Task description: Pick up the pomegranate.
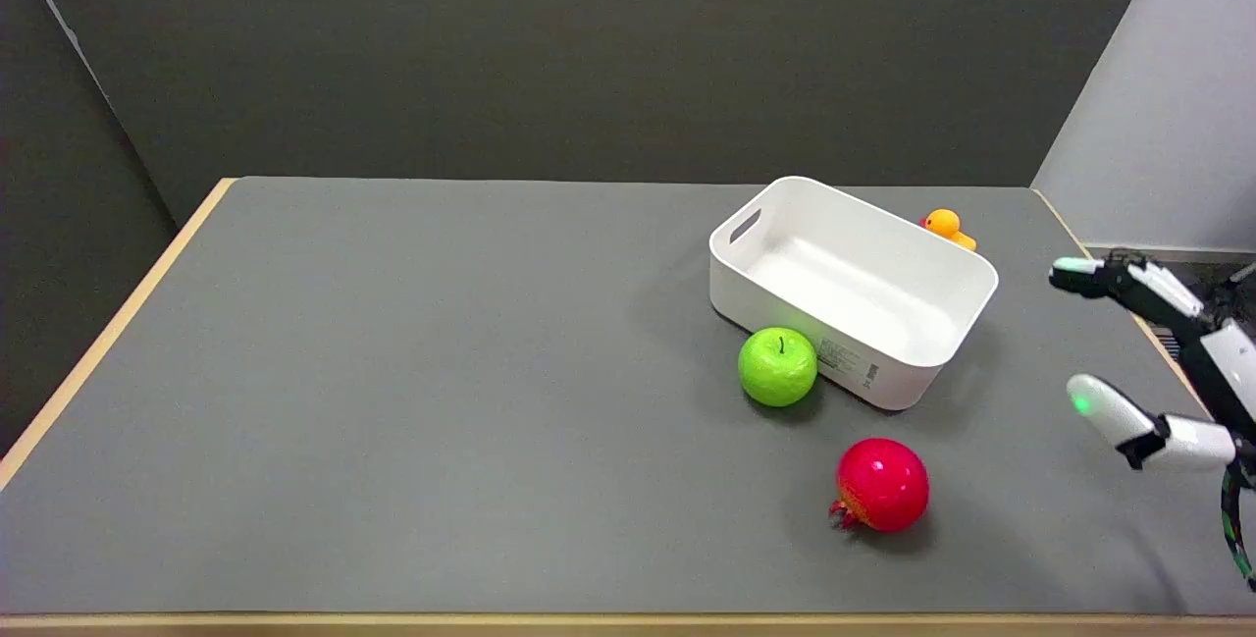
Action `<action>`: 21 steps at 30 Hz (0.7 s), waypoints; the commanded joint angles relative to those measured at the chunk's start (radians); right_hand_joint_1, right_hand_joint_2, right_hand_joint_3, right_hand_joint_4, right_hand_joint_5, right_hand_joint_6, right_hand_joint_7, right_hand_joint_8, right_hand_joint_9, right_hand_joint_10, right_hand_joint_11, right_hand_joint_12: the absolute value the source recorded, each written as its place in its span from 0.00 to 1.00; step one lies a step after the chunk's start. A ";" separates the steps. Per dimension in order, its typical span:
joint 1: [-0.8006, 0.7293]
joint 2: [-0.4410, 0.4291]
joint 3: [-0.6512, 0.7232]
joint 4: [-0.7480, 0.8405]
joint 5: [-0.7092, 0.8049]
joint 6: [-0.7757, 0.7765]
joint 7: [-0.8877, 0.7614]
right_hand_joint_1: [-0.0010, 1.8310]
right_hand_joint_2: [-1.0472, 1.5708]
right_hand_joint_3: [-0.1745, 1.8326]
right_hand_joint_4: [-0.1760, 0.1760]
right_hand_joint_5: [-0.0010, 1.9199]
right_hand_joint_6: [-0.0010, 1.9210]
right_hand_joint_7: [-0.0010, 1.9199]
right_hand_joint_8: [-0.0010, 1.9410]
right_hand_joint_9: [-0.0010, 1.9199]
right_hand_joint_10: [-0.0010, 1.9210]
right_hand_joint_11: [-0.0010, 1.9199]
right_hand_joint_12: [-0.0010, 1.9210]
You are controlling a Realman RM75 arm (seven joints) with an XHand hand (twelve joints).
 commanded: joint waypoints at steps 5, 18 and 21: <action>-0.106 -0.106 -0.005 0.043 -0.165 0.132 0.006 0.24 0.64 0.52 0.75 0.16 0.29 0.24 0.24 0.17 0.45 0.09 0.69; -0.104 -0.110 -0.134 0.143 -0.188 0.125 -0.140 0.27 0.64 0.52 0.77 0.19 0.37 0.27 0.28 0.19 0.48 0.11 0.71; -0.100 -0.106 -0.149 0.177 -0.195 0.118 -0.186 0.29 0.65 0.52 0.79 0.20 0.41 0.28 0.30 0.19 0.48 0.11 0.72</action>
